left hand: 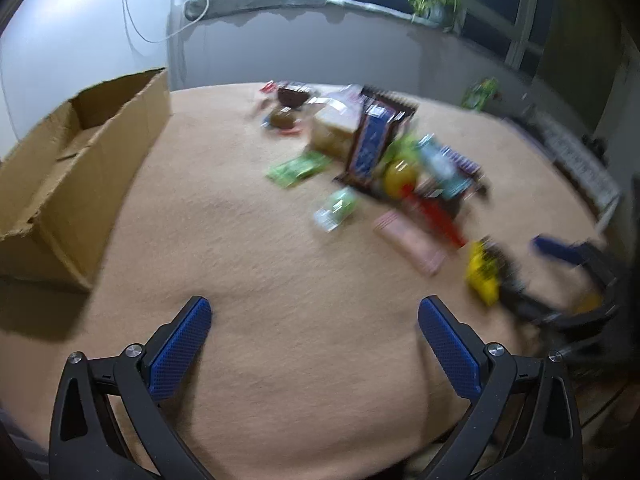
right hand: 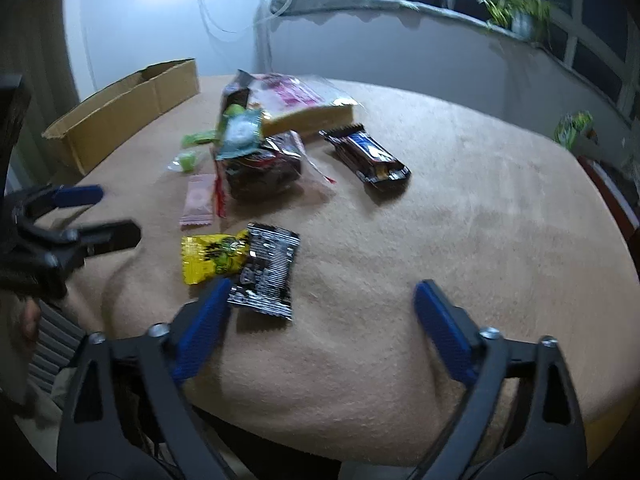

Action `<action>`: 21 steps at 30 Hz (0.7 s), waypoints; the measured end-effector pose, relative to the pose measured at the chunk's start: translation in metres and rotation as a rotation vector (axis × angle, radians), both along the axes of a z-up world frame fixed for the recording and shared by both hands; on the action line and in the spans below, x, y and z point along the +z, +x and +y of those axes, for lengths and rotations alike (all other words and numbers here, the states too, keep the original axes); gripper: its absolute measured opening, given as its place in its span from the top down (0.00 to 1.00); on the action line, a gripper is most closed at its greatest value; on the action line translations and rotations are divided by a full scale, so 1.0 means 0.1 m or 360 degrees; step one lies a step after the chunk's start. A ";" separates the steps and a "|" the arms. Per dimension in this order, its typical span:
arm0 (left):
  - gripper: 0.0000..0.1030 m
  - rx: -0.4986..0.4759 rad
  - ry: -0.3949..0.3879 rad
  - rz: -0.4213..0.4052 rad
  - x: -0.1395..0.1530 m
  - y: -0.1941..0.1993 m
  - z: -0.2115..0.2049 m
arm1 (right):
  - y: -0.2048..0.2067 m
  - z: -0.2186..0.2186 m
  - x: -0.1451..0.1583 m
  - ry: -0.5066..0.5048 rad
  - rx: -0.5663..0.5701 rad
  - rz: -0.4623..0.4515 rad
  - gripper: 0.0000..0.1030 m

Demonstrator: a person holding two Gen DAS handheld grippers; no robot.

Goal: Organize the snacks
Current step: 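Grasp the black-and-white candy packet with the right gripper while the left grasps the pink wrapper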

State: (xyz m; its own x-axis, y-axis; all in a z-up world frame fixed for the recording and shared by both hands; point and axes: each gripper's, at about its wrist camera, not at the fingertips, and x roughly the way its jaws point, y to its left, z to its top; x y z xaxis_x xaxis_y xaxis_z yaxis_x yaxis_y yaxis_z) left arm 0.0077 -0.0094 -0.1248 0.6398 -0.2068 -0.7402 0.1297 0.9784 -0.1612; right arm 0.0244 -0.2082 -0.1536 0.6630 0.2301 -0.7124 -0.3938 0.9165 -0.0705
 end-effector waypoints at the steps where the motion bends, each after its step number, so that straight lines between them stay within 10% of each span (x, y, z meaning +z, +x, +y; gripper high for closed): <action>1: 0.00 -0.0020 -0.0042 -0.0014 0.02 0.03 -0.03 | 0.00 0.02 0.00 -0.0004 0.0017 -0.0006 0.25; 9: 0.22 -0.0165 -0.0018 0.0007 0.03 0.21 -0.45 | -0.01 0.04 0.04 0.0012 0.0092 -0.0034 0.72; 16: 0.49 -0.0090 -0.0034 0.0041 0.03 0.33 -0.38 | 0.01 -0.12 0.03 0.0084 0.0106 -0.0041 0.78; 21: 0.49 -0.0105 0.0078 0.0054 0.03 0.37 -0.58 | 0.02 -0.15 0.02 0.0101 0.0113 -0.0049 0.78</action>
